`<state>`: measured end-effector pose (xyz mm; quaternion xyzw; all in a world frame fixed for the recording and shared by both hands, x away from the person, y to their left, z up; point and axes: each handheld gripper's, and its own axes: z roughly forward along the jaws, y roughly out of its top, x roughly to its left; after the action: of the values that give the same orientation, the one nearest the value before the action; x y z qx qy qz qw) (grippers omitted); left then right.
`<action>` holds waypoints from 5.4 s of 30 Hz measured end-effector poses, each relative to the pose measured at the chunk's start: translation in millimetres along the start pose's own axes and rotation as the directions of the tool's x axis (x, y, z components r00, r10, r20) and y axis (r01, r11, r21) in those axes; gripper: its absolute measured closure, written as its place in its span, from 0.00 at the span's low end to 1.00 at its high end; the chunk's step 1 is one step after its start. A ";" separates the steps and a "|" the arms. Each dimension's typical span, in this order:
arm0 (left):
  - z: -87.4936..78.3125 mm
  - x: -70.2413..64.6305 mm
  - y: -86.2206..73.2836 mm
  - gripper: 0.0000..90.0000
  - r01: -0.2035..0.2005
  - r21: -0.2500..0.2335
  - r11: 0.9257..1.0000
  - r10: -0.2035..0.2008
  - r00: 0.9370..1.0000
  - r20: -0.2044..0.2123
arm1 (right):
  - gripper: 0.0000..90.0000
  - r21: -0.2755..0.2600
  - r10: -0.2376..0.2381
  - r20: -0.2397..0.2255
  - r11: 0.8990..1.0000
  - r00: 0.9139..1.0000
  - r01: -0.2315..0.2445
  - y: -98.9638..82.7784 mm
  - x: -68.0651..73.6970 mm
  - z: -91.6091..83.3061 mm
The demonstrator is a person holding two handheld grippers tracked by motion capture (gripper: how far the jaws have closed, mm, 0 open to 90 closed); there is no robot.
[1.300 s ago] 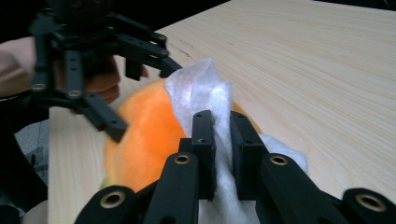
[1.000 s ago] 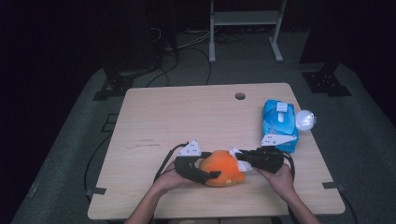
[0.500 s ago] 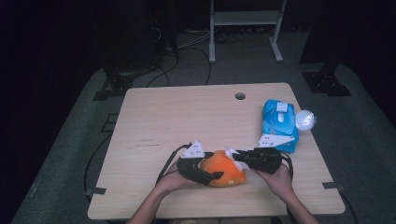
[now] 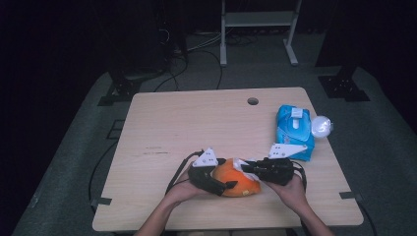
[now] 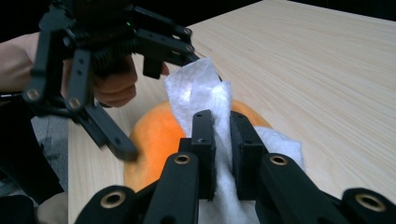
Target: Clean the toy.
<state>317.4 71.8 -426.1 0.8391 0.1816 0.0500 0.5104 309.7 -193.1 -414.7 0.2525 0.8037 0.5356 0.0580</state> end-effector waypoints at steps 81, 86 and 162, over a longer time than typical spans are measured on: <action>17.8 -13.4 4.3 0.26 -0.003 -0.016 1.000 0.002 1.000 -0.021 | 0.91 -0.022 -0.075 0.083 0.997 0.994 0.077 14.0 9.4 -15.3; 19.0 -23.2 7.5 0.29 -0.101 0.018 0.995 0.102 0.994 -0.043 | 0.91 0.002 -0.134 0.022 0.991 0.991 0.134 18.9 31.1 -1.1; 12.3 -9.7 -2.6 0.18 -0.088 0.012 0.996 0.088 0.996 0.024 | 0.90 0.027 -0.039 0.081 0.999 0.996 0.037 4.2 9.3 -0.5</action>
<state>311.1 59.1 -433.2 0.8500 0.1387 0.0613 0.5045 302.9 -187.9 -409.1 0.2594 0.8122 0.5133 0.0978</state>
